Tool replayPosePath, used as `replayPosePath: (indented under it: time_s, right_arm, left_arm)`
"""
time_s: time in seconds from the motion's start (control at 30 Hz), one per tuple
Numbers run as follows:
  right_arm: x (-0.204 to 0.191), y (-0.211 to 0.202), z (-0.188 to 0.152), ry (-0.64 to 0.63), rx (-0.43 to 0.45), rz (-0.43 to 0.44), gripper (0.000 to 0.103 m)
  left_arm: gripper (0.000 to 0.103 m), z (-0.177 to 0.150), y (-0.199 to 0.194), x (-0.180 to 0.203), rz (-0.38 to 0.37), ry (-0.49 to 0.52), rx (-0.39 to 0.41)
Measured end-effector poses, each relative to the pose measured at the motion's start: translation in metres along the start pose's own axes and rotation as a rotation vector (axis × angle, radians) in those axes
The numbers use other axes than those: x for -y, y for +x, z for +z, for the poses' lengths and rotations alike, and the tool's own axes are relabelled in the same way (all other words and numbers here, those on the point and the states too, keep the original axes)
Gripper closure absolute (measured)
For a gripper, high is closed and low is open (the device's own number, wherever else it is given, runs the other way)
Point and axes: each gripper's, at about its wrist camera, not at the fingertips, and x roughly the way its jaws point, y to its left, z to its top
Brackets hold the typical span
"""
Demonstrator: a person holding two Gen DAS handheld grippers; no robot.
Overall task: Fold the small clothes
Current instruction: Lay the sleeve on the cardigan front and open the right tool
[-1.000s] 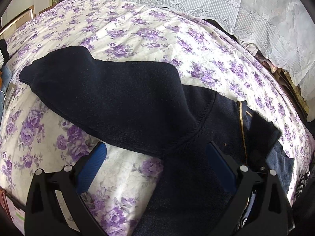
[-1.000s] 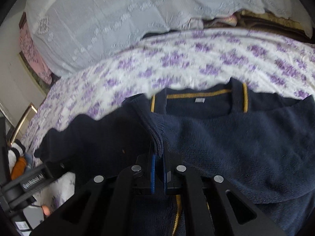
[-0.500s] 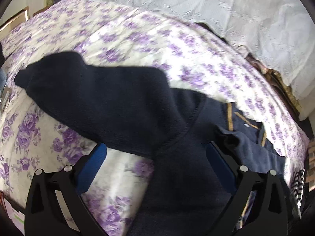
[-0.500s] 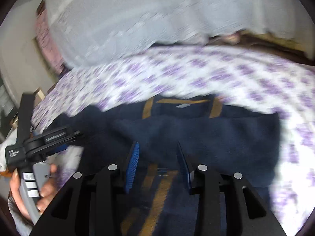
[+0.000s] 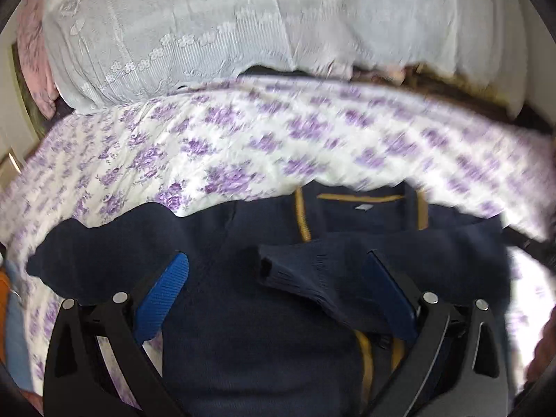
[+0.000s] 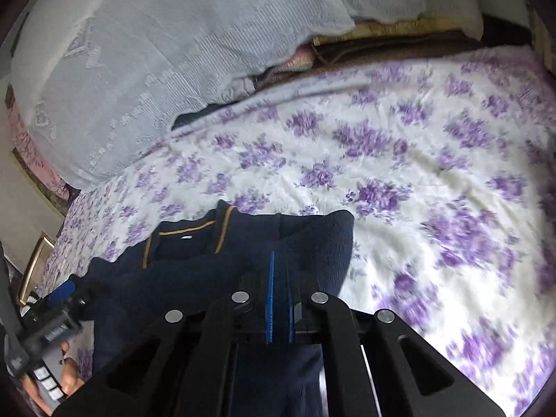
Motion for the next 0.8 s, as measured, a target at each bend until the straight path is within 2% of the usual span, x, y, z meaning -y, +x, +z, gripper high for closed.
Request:
replayPosePath:
  time_s: [0.07, 0.1, 0.13, 0.2, 0.27, 0.3, 0.4, 0.47, 0.5, 0.57, 0.67, 0.73, 0.8]
  right_arm:
    - [0.018, 0.026, -0.004, 0.038, -0.041, -0.036, 0.099]
    - [0.028, 0.035, -0.007, 0.064, -0.061, -0.020, 0.103]
    - [0.039, 0.037, -0.009, 0.107, -0.047, 0.038, 0.103]
    - [0.044, 0.032, -0.007, 0.137, -0.054, 0.069, 0.103]
    - [0.038, 0.020, -0.009, 0.101, -0.011, 0.023, 0.103]
    - [0.033, 0.013, -0.012, 0.083, 0.002, 0.015, 0.097]
    - [0.008, -0.016, -0.022, -0.023, 0.030, 0.072, 0.097]
    - [-0.007, -0.024, -0.037, -0.086, 0.012, 0.086, 0.097]
    - [-0.011, -0.020, -0.046, -0.112, -0.023, 0.075, 0.097]
    - [-0.013, -0.005, -0.065, -0.144, -0.082, 0.037, 0.099]
    - [-0.013, -0.007, -0.068, -0.160, -0.064, 0.017, 0.101]
    - [-0.015, -0.019, -0.070, -0.160, -0.014, 0.015, 0.100]
    - [-0.019, -0.030, -0.075, -0.177, 0.020, 0.032, 0.097]
  left_arm:
    - [0.005, -0.007, 0.036, -0.003, 0.068, 0.000, -0.113]
    - [0.004, -0.013, 0.053, -0.008, 0.078, -0.012, -0.174]
    - [0.004, -0.020, 0.063, -0.015, 0.030, -0.053, -0.195]
    - [0.004, -0.026, 0.059, -0.027, -0.033, -0.114, -0.148]
    - [0.004, -0.025, 0.055, -0.027, -0.022, -0.093, -0.149]
    - [0.004, -0.026, 0.050, -0.027, -0.009, -0.092, -0.143]
    - [0.004, -0.031, 0.023, -0.034, -0.019, -0.099, -0.079]
    - [0.004, -0.035, 0.014, -0.041, -0.001, -0.108, -0.055]
    - [0.004, -0.038, 0.019, -0.045, 0.016, -0.113, -0.078]
    - [0.004, -0.046, 0.047, -0.051, 0.005, -0.127, -0.182]
    - [0.004, -0.047, 0.042, -0.049, 0.018, -0.114, -0.157]
    - [0.004, -0.050, 0.035, -0.048, 0.031, -0.097, -0.152]
    - [0.005, -0.050, 0.021, -0.056, -0.018, -0.131, -0.135]
